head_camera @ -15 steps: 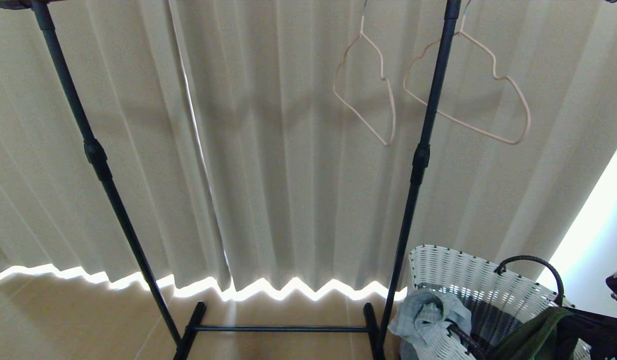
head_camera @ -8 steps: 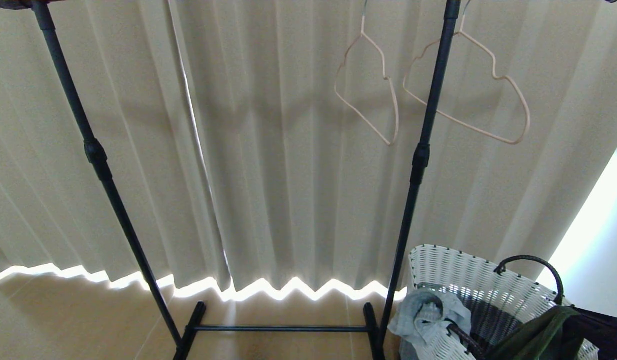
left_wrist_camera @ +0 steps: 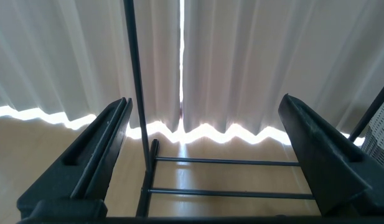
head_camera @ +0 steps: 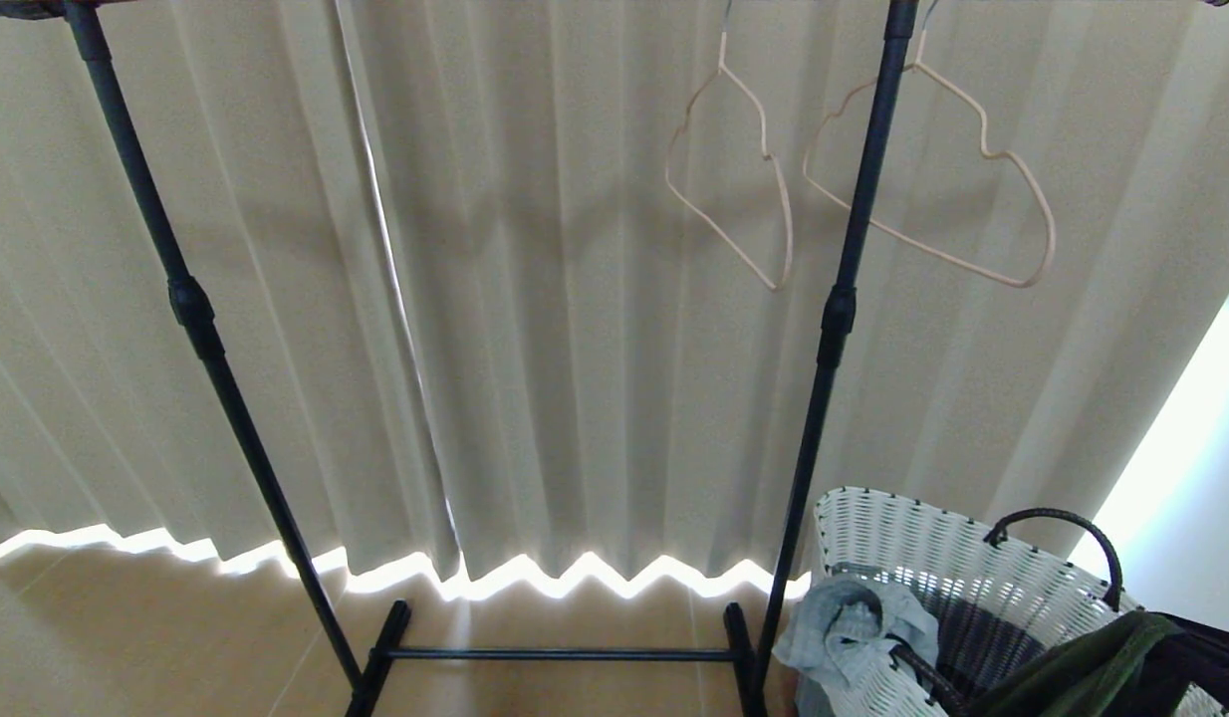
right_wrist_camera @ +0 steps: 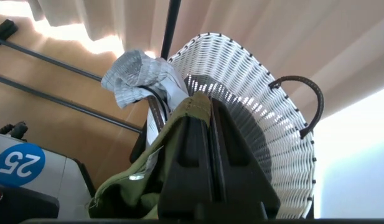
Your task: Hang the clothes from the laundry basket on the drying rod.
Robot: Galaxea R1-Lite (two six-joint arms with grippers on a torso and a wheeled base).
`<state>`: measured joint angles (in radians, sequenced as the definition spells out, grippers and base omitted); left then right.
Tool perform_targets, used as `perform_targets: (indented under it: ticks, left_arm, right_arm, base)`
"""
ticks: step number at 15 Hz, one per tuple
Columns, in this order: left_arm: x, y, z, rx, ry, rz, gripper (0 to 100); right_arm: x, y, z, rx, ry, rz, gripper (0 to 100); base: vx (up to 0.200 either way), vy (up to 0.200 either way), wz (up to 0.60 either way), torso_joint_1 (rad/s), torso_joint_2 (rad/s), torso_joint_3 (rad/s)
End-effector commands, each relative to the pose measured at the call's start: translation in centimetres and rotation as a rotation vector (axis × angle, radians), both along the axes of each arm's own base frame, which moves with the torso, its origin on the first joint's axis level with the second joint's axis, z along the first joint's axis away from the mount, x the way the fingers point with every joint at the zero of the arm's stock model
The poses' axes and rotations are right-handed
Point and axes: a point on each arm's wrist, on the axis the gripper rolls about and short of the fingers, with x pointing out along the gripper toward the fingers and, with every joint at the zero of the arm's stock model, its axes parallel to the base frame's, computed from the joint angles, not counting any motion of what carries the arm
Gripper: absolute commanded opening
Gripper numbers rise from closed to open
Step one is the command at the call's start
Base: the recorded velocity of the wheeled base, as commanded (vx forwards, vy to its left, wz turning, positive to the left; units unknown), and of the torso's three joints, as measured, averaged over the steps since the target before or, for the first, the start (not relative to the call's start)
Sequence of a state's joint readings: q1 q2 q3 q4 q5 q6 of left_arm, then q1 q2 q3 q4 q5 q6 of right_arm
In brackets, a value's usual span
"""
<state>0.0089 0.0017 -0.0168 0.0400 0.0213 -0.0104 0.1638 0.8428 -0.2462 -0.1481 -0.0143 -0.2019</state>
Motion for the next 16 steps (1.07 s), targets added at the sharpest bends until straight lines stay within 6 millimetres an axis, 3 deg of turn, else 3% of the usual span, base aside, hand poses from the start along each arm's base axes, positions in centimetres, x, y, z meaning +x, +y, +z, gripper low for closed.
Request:
perform_targets:
  ticks: [1, 3, 5, 16]
  left_arm:
    - [0.00, 0.00, 0.00, 0.000, 0.000, 0.000, 100]
    - [0.00, 0.00, 0.00, -0.002, 0.000, 0.002, 100]
    - [0.00, 0.01, 0.00, -0.003, 0.000, 0.004, 100]
    - [0.00, 0.01, 0.00, -0.003, 0.000, 0.004, 100]
  right_arm:
    - [-0.37, -0.06, 0.04, 0.003, -0.019, 0.001, 0]
    - [-0.43, -0.07, 0.12, 0.004, -0.025, 0.001, 0]
    - [-0.42, -0.07, 0.13, 0.004, -0.026, 0.001, 0]
    - [-0.28, -0.06, 0.60, 0.004, -0.042, -0.003, 0]
  base:
    - [0.000, 0.000, 0.00, 0.000, 0.00, 0.000]
    - [0.000, 0.000, 0.00, 0.000, 0.00, 0.000]
    - [-0.200, 0.000, 0.00, 0.007, 0.00, 0.002]
    - [0.000, 0.000, 0.00, 0.000, 0.00, 0.000]
